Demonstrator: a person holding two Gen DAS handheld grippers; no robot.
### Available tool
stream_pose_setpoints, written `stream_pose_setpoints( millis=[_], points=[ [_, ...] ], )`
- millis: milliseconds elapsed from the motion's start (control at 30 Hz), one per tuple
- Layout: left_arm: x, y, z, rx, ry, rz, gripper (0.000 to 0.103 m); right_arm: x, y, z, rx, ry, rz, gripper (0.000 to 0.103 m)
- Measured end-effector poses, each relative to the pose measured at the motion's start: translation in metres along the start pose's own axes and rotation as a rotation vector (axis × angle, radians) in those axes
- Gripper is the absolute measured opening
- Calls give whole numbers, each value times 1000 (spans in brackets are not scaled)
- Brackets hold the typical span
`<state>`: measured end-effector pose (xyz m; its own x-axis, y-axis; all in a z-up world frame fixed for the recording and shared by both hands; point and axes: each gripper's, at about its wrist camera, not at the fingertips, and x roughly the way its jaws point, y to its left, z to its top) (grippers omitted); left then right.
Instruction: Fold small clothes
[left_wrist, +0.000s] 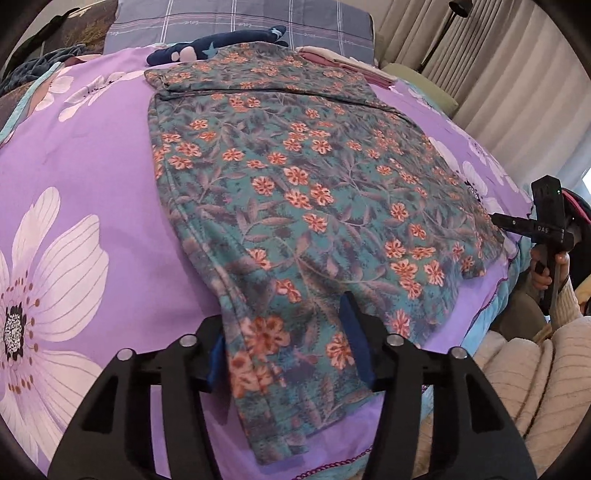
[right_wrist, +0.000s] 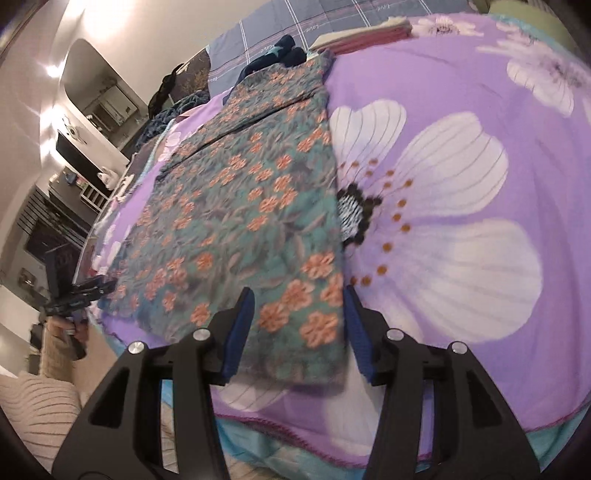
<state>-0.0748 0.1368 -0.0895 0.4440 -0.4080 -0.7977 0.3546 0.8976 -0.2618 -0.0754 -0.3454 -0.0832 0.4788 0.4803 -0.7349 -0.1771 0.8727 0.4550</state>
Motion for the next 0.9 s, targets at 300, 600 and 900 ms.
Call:
stream_pose_setpoints(
  millis=[300, 600, 900],
  points=[
    [16, 22, 26, -65, -59, 13, 13, 32, -5, 35, 44, 20, 73, 37],
    [-4, 21, -6, -94, -17, -37, 19, 16, -19, 15, 76, 47, 144, 28],
    [-49, 8, 22, -33, -190, -8, 1, 0, -18, 33, 189, -65, 250, 3]
  ],
)
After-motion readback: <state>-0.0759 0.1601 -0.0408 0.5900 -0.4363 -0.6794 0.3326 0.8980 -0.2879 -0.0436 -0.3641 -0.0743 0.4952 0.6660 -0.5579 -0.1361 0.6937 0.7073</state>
